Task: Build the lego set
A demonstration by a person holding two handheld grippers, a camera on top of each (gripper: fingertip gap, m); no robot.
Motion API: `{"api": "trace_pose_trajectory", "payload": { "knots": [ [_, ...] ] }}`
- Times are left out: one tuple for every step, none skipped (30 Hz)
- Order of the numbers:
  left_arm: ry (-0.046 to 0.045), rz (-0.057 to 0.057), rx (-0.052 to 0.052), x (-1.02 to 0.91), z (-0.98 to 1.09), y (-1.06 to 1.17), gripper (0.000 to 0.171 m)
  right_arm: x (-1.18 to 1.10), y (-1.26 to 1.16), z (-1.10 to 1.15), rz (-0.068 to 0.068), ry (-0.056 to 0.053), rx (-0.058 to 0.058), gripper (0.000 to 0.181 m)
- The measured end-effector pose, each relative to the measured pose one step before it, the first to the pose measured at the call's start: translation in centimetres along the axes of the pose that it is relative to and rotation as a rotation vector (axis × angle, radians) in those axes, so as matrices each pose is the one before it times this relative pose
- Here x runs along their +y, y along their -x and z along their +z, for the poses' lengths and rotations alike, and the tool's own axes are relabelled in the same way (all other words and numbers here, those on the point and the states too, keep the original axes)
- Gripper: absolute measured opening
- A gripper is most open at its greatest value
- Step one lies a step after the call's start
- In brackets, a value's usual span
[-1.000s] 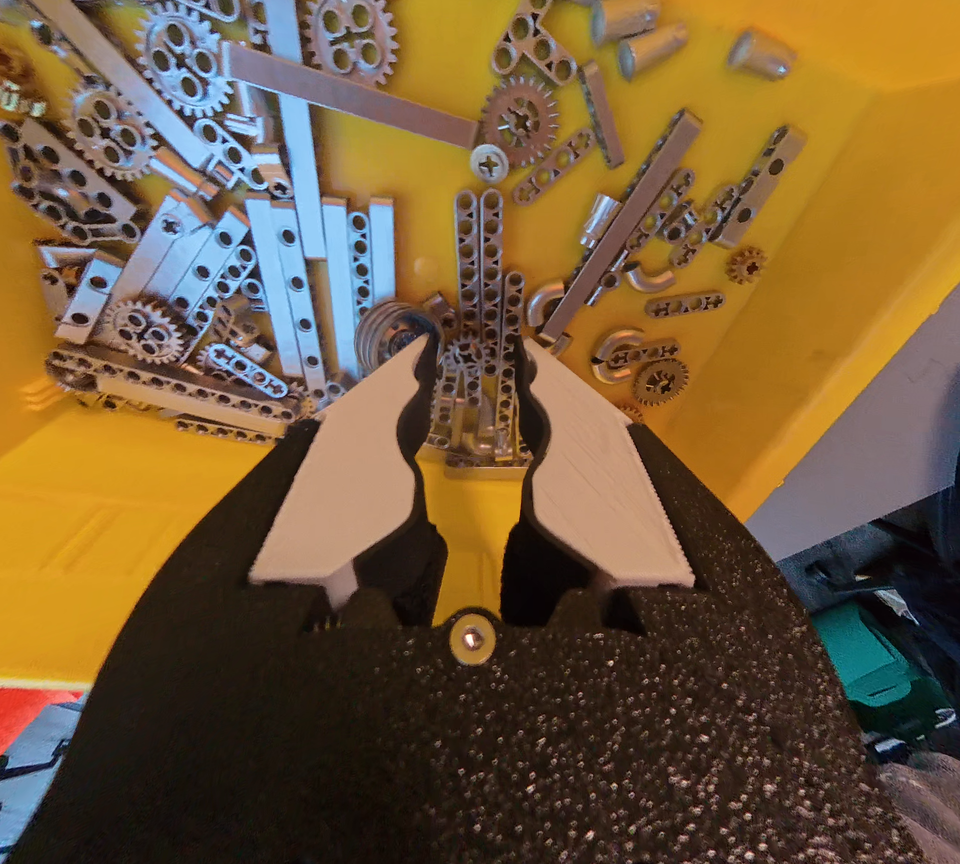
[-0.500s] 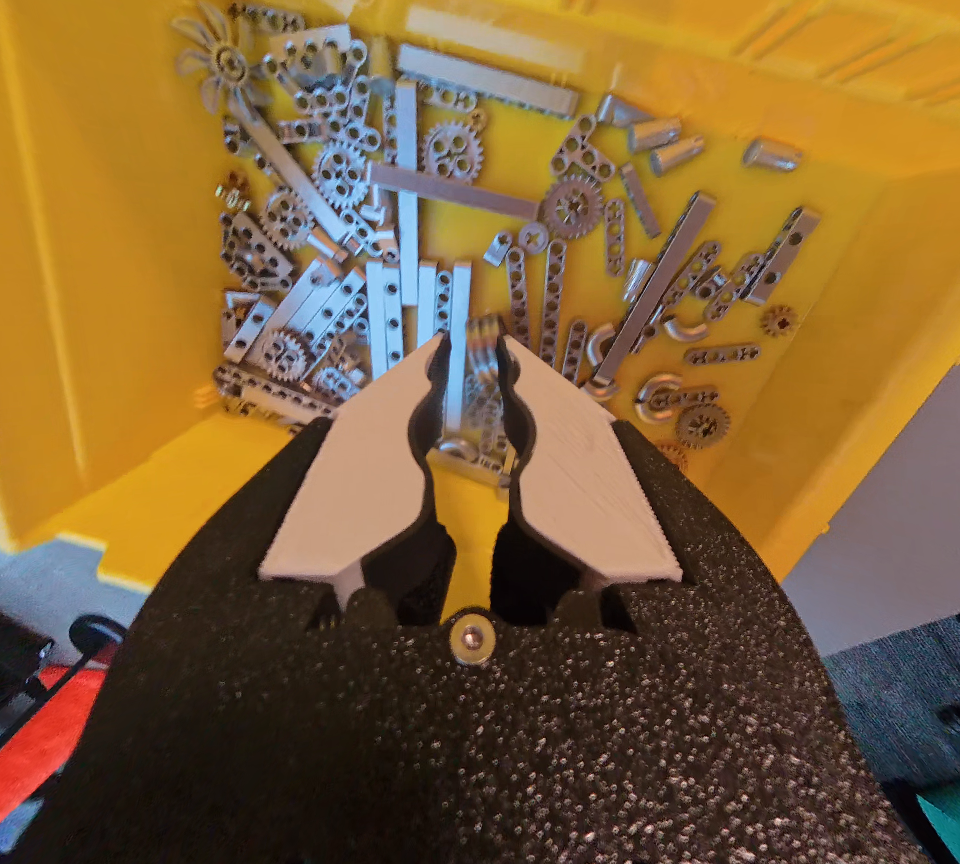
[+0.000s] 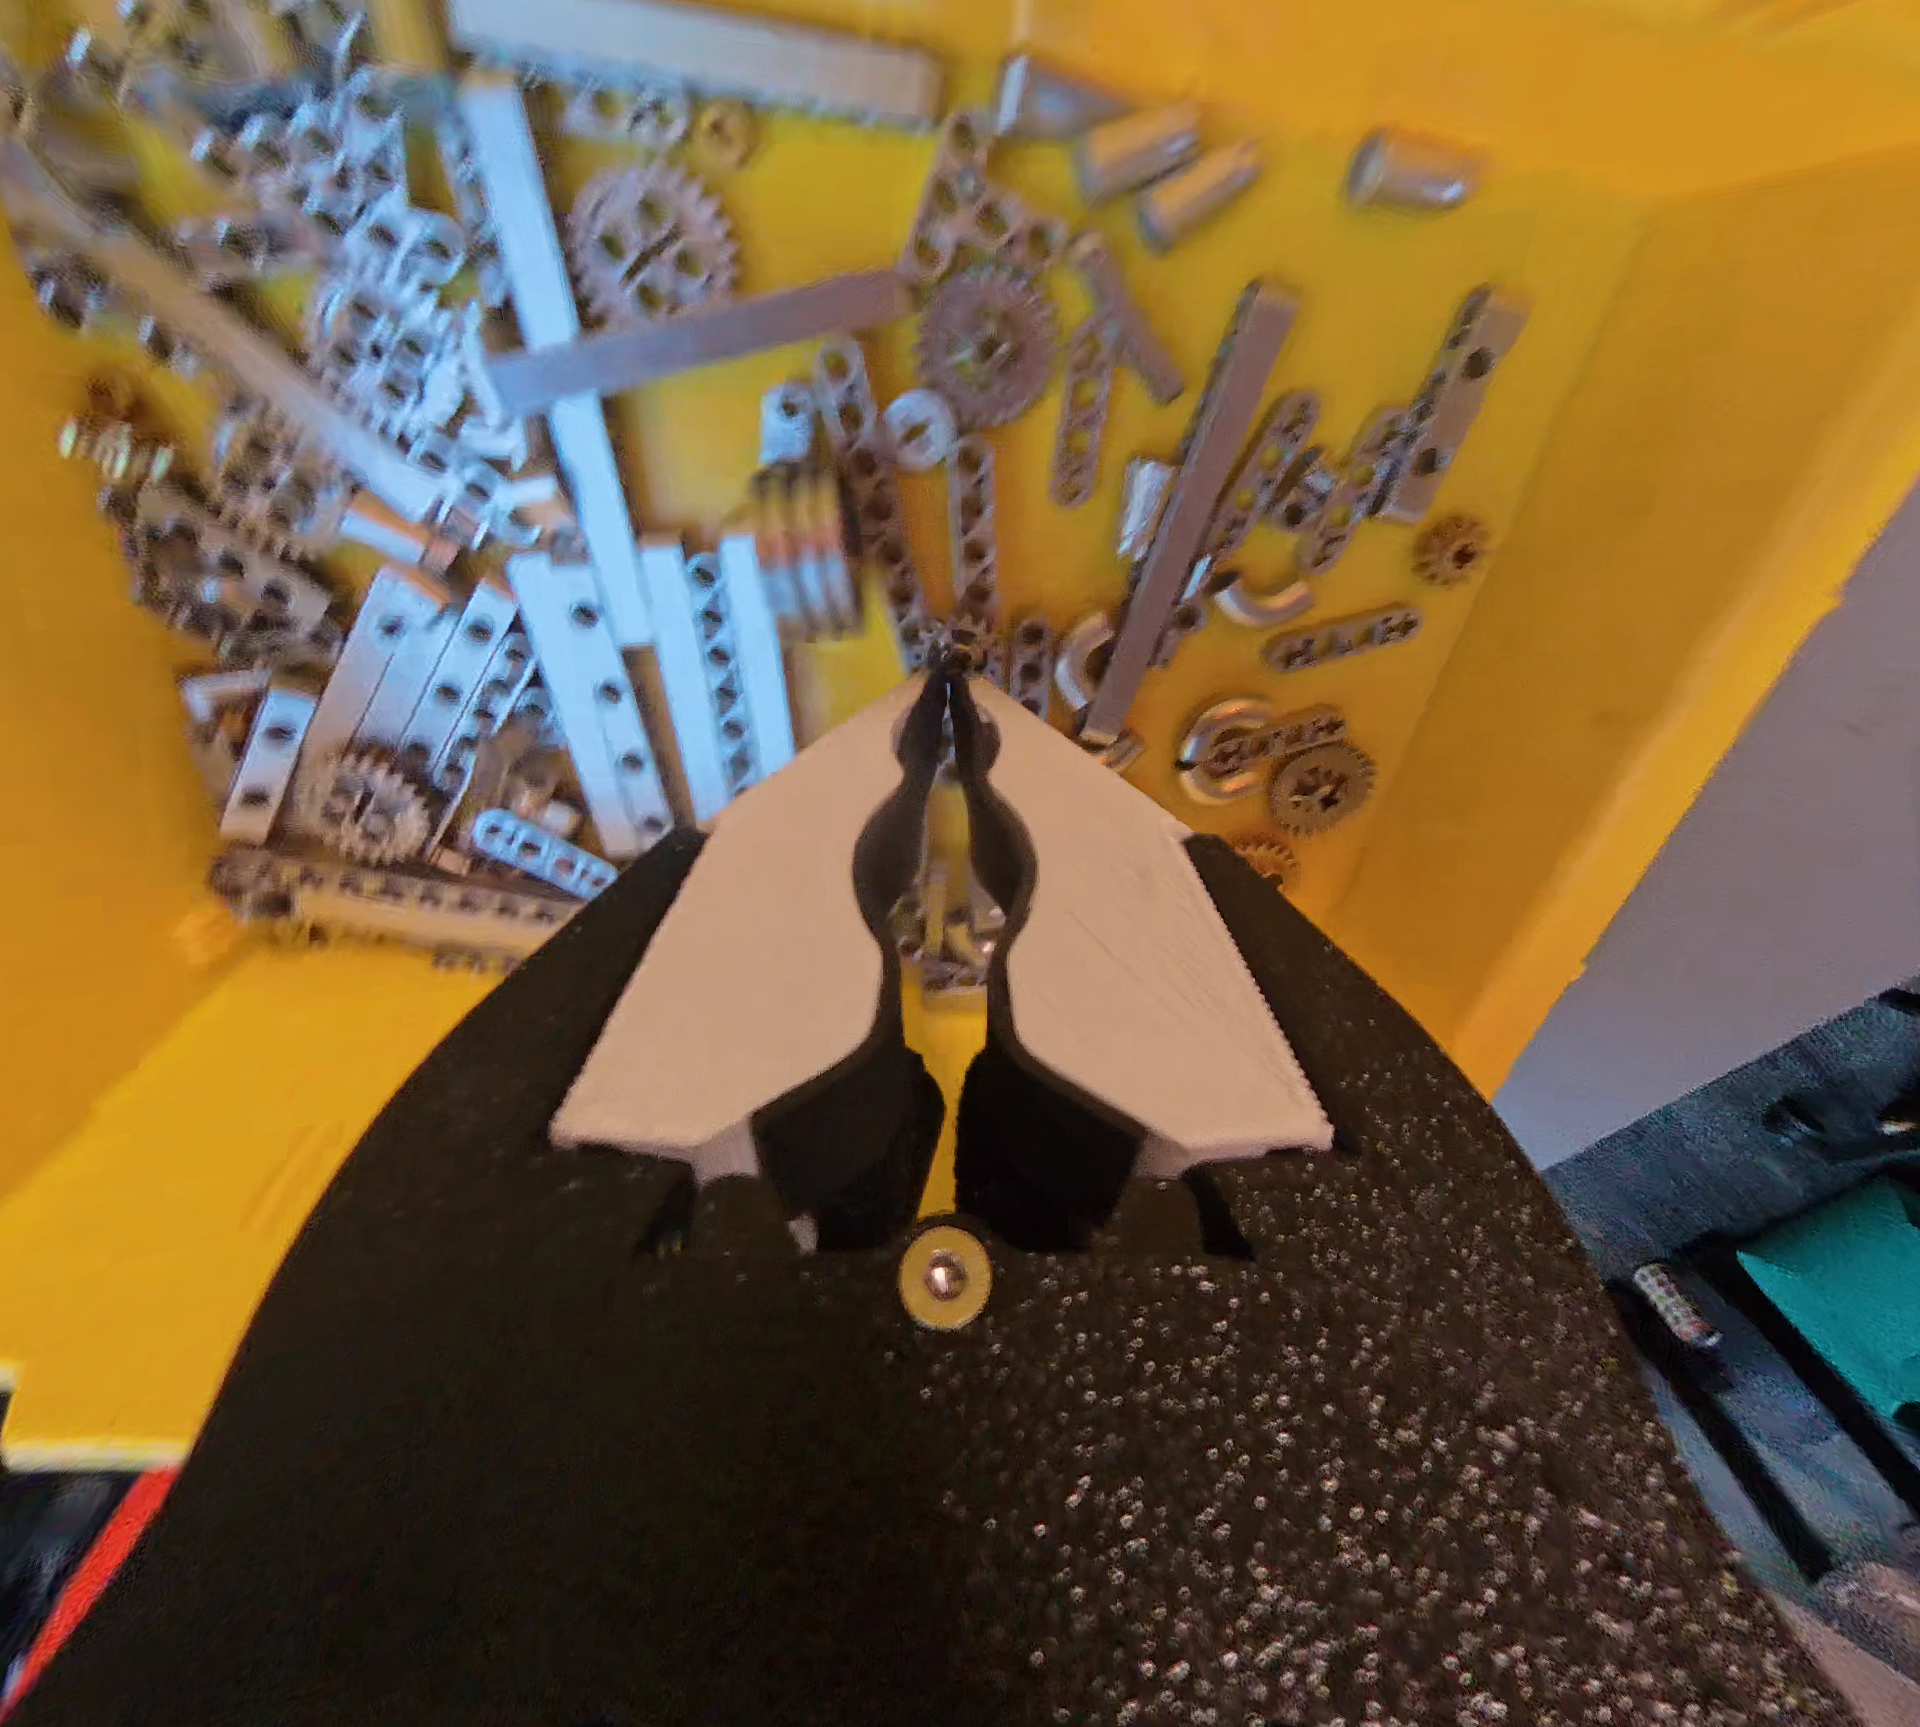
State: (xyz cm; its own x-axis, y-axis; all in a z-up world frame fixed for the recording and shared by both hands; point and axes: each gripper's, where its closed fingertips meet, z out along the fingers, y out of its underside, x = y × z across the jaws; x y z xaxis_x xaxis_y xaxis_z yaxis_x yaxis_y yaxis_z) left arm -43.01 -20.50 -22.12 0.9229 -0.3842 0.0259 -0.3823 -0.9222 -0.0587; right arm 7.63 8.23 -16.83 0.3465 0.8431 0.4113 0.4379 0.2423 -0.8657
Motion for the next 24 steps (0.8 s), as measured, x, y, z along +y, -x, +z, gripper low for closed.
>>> {"api": "trace_pose_trajectory", "payload": {
  "knots": [
    [-0.02961,0.0354,0.0331,-0.887,0.079,-0.750,0.000,-0.009,0.005,-0.008,-0.0003,-0.0008,-0.0002,0.043],
    [-0.01724,0.0243,0.0107,-0.738,0.083,-0.335,0.000,-0.012,0.014,-0.012,-0.0005,-0.0008,-0.0003,0.043],
    [-0.00411,0.0089,-0.0243,-0.523,-0.062,0.337,0.000,-0.014,-0.002,-0.023,-0.0008,-0.0016,0.0002,0.043],
    [-0.00668,0.0019,-0.0419,-0.432,-0.366,0.739,0.001,-0.042,-0.009,-0.041,-0.0006,-0.0032,0.0012,0.043],
    [-0.02053,-0.0082,-0.0447,-0.488,-0.642,0.940,0.003,-0.055,-0.024,-0.066,0.0001,-0.0048,0.0014,0.043],
    [-0.02984,-0.0256,-0.0457,-0.488,-0.796,1.160,0.006,-0.057,-0.039,-0.091,0.0007,-0.0052,0.0016,0.043],
    [-0.02160,-0.0395,-0.0494,-0.256,-0.793,1.379,0.007,-0.030,-0.057,-0.099,0.0016,-0.0039,0.0019,0.043],
    [0.00012,-0.0418,-0.0534,0.145,-0.642,1.510,0.009,-0.046,-0.058,-0.099,0.0027,-0.0053,0.0005,0.044],
    [0.01904,-0.0339,-0.0411,0.523,-0.397,1.300,0.011,-0.117,-0.070,-0.124,0.0050,-0.0093,0.0001,0.044],
    [0.03445,-0.0259,-0.0200,0.796,-0.111,0.901,0.016,-0.136,-0.052,-0.124,0.0069,-0.0108,-0.0022,0.044],
    [0.03836,-0.0204,-0.0141,0.859,0.143,0.732,0.019,-0.130,-0.030,-0.119,0.0080,-0.0096,-0.0063,0.044],
    [0.03352,-0.0151,-0.0100,0.773,0.321,0.571,0.020,-0.183,0.131,-0.147,0.0063,-0.0103,-0.0163,0.045],
    [0.03267,-0.0118,0.0093,0.752,0.449,0.183,0.022,-0.279,0.371,-0.179,0.0125,-0.0130,-0.0327,0.048],
    [0.03292,-0.0068,0.0278,0.740,0.544,-0.187,0.027,-0.340,0.479,-0.176,0.0230,-0.0129,-0.0416,0.053],
    [0.02979,-0.0008,0.0237,0.649,0.540,-0.218,0.029,-0.408,0.767,-0.184,0.0338,-0.0141,-0.0608,0.056],
    [0.02669,0.0041,0.0195,0.569,0.506,-0.228,0.029,-0.352,0.912,-0.141,0.0416,-0.0088,-0.0708,0.059],
    [0.02340,0.0051,0.0248,0.460,0.451,-0.352,0.030,-0.277,0.726,-0.082,0.0341,-0.0061,-0.0539,0.064],
    [0.01641,0.0042,0.0223,0.266,0.411,-0.321,0.032,-0.114,0.642,-0.041,0.0180,0.0014,-0.0428,0.068],
    [0.00942,0.0017,0.0165,0.058,0.386,-0.258,0.033,0.032,0.487,-0.010,0.0031,0.0089,-0.0283,0.069],
    [0.00923,-0.0017,0.0183,-0.035,0.390,-0.315,0.034,0.071,0.257,0.012,-0.0046,0.0080,-0.0110,0.070],
    [0.01758,-0.0022,0.0188,0.000,0.420,-0.372,0.036,0.119,0.118,0.039,-0.0023,0.0067,-0.0043,0.070],
    [0.02044,0.0026,0.0175,0.017,0.312,-0.362,0.032,0.150,0.072,0.046,0.0030,0.0049,-0.0044,0.070],
    [0.00289,0.0006,0.0136,-0.263,-0.008,-0.261,0.029,0.173,0.038,0.047,0.0062,0.0038,-0.0024,0.070],
    [-0.00803,-0.0010,0.0086,-0.435,-0.073,-0.173,0.028,0.085,-0.006,0.017,0.0030,0.0030,0.0004,0.069]
  ]
}}
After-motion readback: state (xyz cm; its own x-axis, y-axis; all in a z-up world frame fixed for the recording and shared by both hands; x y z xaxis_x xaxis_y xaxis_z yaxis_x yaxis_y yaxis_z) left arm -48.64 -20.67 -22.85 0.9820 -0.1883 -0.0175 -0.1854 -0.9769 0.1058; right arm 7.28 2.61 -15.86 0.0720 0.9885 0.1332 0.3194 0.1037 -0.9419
